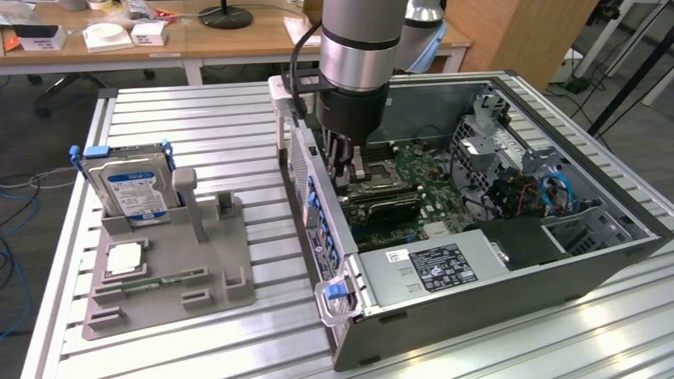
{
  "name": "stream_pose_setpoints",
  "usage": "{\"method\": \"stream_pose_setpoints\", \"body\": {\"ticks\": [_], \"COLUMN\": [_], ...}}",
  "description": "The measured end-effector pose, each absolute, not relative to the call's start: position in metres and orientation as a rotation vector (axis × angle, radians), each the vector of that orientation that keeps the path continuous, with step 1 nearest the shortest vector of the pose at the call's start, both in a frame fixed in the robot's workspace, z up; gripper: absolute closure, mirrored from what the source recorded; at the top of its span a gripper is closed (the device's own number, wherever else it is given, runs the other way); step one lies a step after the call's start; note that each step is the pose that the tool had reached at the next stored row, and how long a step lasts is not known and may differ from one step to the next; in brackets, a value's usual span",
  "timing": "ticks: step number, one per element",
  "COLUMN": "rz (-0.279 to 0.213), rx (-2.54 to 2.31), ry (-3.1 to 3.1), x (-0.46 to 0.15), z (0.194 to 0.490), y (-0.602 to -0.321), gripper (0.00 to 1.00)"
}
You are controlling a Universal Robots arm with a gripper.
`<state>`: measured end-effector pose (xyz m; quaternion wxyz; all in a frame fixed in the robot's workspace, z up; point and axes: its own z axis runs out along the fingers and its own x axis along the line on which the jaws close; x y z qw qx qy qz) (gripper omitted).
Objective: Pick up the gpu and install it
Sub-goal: 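Press down on the gpu until it lock into place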
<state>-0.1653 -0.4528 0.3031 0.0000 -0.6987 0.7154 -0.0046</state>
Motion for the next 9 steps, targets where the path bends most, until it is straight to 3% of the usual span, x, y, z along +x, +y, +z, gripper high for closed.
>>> {"method": "stream_pose_setpoints", "body": {"ticks": [9], "rz": [-0.015], "rx": [-2.195], "ry": [2.247], "x": [-0.1677], "z": [0.303], "y": [-0.4528], "gripper": [0.89]}}
